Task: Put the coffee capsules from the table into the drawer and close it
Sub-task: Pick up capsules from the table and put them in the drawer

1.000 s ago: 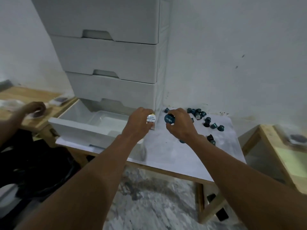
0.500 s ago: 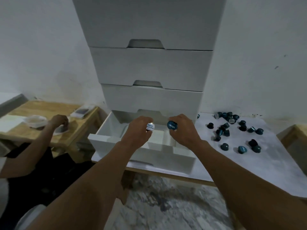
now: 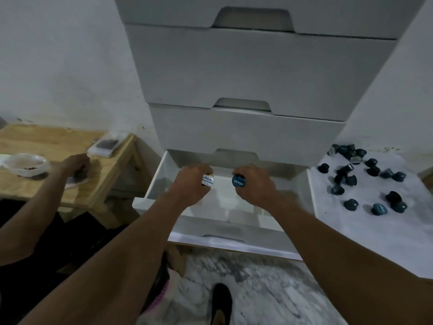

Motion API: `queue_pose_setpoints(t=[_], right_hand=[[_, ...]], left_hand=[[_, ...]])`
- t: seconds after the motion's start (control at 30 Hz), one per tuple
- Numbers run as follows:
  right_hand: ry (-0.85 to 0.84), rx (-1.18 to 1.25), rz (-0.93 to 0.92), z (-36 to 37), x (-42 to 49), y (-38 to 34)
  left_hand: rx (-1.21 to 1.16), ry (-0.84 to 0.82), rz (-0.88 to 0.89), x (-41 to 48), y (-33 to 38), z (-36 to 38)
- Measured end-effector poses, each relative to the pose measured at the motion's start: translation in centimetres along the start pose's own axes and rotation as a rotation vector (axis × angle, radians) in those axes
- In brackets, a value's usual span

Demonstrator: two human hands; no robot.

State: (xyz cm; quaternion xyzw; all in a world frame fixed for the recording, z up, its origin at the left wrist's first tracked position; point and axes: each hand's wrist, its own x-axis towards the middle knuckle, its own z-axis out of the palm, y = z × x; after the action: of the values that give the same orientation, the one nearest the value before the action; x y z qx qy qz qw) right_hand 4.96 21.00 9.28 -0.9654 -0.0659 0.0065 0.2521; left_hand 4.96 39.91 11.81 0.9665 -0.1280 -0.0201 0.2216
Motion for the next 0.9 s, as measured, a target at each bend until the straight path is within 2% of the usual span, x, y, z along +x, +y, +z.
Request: queue_pose_setpoints(t=[0.2, 0.37, 0.53, 0.9], right_hand=[[-0.188, 0.047, 0.053, 4.2, 4.0, 1.3], [-0.284, 0.05, 0.084, 5.8, 5.2, 2.3], [-0.336, 0.081, 0.169, 6.4, 4.9, 3.2], [-0.397, 0.122, 0.245, 6.8, 4.2, 2.1]], left_hand=[[0.03, -0.25, -0.006, 3.6, -2.5, 1.7], [0.119, -0.413, 0.077, 5.7, -2.9, 3.5], [0.115, -0.546, 0.059, 6.7, -4.4, 5.6], [0.048, -0.623, 0.066, 7.3, -7.0, 6.3]])
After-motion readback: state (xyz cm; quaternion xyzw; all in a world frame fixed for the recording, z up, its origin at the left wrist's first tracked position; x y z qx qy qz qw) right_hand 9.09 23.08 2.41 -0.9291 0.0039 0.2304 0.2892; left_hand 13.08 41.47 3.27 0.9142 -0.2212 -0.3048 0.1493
